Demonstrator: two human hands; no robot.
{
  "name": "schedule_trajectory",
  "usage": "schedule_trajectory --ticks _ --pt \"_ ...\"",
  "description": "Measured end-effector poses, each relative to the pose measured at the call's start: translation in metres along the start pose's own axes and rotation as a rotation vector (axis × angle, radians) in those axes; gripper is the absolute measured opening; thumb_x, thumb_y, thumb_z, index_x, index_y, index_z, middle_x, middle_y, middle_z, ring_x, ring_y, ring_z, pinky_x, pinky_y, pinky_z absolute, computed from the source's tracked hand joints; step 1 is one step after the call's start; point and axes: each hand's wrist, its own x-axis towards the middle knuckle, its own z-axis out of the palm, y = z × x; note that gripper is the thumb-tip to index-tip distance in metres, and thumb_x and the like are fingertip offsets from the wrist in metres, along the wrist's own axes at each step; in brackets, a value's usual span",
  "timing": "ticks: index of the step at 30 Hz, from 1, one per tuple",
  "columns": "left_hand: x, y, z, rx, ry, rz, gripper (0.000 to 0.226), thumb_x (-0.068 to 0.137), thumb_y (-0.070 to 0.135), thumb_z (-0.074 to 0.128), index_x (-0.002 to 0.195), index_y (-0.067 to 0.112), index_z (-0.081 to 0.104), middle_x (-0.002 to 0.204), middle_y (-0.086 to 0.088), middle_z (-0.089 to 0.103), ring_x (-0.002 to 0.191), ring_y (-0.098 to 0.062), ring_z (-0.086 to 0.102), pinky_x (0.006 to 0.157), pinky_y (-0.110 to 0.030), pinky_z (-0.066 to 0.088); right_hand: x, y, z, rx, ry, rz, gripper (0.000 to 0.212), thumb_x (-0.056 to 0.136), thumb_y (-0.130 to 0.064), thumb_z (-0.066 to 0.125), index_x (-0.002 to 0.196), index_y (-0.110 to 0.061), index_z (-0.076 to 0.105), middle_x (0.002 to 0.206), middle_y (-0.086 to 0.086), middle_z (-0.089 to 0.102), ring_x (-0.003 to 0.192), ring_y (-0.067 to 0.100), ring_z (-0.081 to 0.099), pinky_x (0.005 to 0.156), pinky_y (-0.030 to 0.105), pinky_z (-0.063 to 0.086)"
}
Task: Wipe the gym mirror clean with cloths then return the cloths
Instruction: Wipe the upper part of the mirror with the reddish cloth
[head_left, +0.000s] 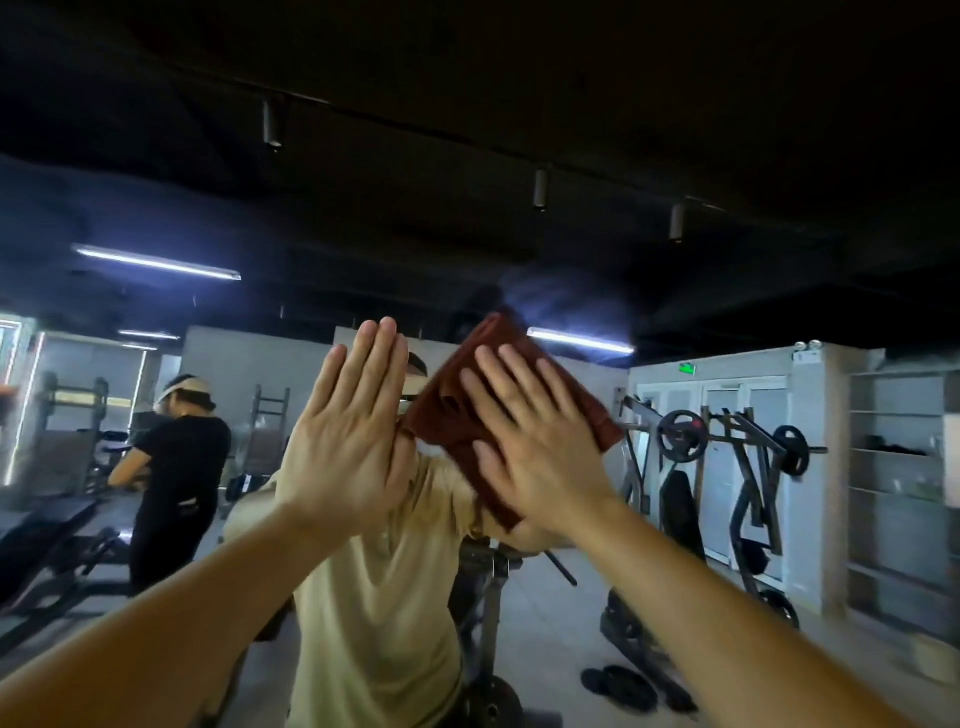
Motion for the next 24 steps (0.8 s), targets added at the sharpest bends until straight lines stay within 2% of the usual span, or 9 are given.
schedule_trajectory --ticks 2,6,8,11,15,18,19,21,24 --pt "-0.001 0.002 -0.001 -0.001 -0.008 -0.023 0.070 0.106 0.033 0.025 0.165 -0.001 0.010 0.175 -0.017 0.000 0.163 -0.029 0.000 0.131 -0.052 0.011 -0.013 0.044 -0.005 -0.065 -0.013 0.107 0.065 0.108 -0.047 0.030 0.164 -0.017 0.015 0.174 0.007 0.012 0.162 0.025 0.006 0.129 0.053 0.014" --pt "-0.002 0.003 0.000 -0.003 -0.010 -0.027 0.071 0.106 0.036 0.021 0.165 -0.001 0.009 0.175 -0.016 -0.001 0.163 -0.029 0.000 0.131 -0.053 0.014 0.005 0.116 -0.018 0.006 0.090 0.869 0.068 0.104 -0.043 0.023 0.162 -0.009 0.032 0.171 0.013 0.023 0.158 0.032 0.021 0.126 0.057 0.020" --pt "-0.002 0.003 0.001 0.009 -0.009 -0.026 0.071 0.106 0.036 0.020 0.165 -0.001 0.008 0.175 -0.016 -0.001 0.163 -0.029 0.000 0.130 -0.054 0.015 0.031 0.106 -0.020 0.063 0.152 1.047 0.068 0.101 -0.038 0.022 0.159 -0.005 0.036 0.171 0.015 0.024 0.158 0.034 0.020 0.126 0.057 0.017" --pt "-0.001 0.002 0.002 0.016 -0.019 -0.019 0.071 0.107 0.038 0.016 0.165 -0.001 0.007 0.175 -0.016 -0.002 0.163 -0.029 0.000 0.131 -0.052 0.012 0.052 0.038 -0.009 0.043 0.225 0.904 0.063 0.107 -0.037 0.020 0.162 -0.008 0.030 0.172 0.014 0.020 0.160 0.032 0.016 0.128 0.057 0.013" --pt "0.000 -0.001 0.000 -0.021 -0.017 -0.007 0.072 0.105 0.037 0.019 0.166 0.001 0.011 0.176 -0.015 0.003 0.163 -0.027 0.000 0.132 -0.048 0.008 0.030 -0.057 0.012 0.112 0.131 0.378 0.058 0.112 -0.041 0.015 0.165 -0.015 0.019 0.174 0.009 0.011 0.162 0.026 0.002 0.130 0.054 0.008" --pt "-0.002 -0.002 -0.002 -0.032 -0.003 -0.005 0.073 0.103 0.036 0.023 0.166 0.001 0.012 0.176 -0.015 0.004 0.163 -0.027 0.001 0.132 -0.047 0.007 -0.011 -0.039 0.013 0.077 0.007 -0.005 0.060 0.111 -0.043 0.023 0.166 -0.019 0.018 0.175 0.007 0.009 0.162 0.025 0.003 0.130 0.052 0.006" --pt "-0.002 -0.001 -0.001 -0.024 -0.006 -0.009 0.072 0.104 0.038 0.020 0.166 0.001 0.012 0.176 -0.015 0.004 0.163 -0.027 0.001 0.132 -0.047 0.007 -0.022 -0.020 0.012 0.059 -0.002 -0.028 0.062 0.109 -0.043 0.028 0.166 -0.019 0.018 0.175 0.006 0.009 0.162 0.024 0.004 0.130 0.052 0.005" --pt "-0.001 0.002 0.000 0.001 -0.016 -0.024 0.073 0.106 0.041 0.015 0.166 0.000 0.010 0.176 -0.015 0.002 0.163 -0.028 0.000 0.132 -0.050 0.009 -0.033 0.024 0.008 0.011 0.022 0.134 0.063 0.108 -0.044 0.030 0.164 -0.018 0.019 0.174 0.006 0.013 0.162 0.025 0.007 0.130 0.053 0.009" --pt "-0.001 0.002 0.004 0.032 -0.024 -0.033 0.074 0.106 0.041 0.021 0.166 0.001 0.005 0.175 -0.016 -0.002 0.163 -0.029 -0.001 0.131 -0.054 0.014 -0.016 0.075 -0.002 -0.001 0.098 0.662 0.064 0.108 -0.043 0.024 0.164 -0.011 0.025 0.172 0.012 0.019 0.160 0.030 0.015 0.128 0.055 0.015"
